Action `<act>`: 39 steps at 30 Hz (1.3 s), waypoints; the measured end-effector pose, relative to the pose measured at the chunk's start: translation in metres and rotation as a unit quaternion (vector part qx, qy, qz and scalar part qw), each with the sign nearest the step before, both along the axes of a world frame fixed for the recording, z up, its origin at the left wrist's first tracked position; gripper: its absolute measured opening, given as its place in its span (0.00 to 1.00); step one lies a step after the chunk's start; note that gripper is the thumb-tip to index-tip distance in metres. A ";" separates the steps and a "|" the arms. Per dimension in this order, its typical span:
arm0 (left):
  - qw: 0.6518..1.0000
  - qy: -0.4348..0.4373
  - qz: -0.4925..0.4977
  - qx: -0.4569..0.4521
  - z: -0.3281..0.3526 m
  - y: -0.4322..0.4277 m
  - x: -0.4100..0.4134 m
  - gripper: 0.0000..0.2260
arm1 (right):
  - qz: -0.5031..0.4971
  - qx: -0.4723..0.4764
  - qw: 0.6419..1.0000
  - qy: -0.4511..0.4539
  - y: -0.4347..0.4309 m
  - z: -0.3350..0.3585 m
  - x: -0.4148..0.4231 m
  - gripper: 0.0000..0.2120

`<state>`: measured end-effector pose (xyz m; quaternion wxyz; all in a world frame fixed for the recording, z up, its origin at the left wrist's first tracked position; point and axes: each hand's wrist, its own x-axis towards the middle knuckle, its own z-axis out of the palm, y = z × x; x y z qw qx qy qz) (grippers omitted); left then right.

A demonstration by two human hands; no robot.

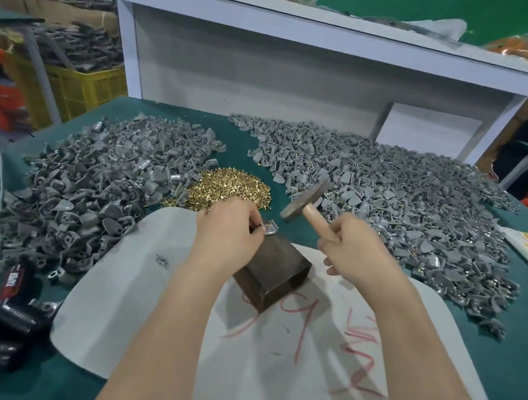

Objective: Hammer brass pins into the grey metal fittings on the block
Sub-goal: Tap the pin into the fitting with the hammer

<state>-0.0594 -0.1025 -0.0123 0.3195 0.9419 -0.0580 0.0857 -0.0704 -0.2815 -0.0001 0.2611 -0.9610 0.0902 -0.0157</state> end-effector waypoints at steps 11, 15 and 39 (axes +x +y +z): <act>0.999 0.009 0.000 -0.045 0.000 0.000 0.000 0.03 | 0.088 -0.099 0.964 -0.232 0.025 0.018 -0.048 0.22; 0.999 -0.007 -0.008 -0.048 -0.001 0.001 0.000 0.03 | 0.082 -0.078 0.963 -0.244 0.023 0.021 -0.052 0.22; 0.999 0.009 0.001 -0.044 0.002 0.001 0.000 0.03 | 0.024 0.022 0.998 -0.059 0.010 -0.012 -0.003 0.15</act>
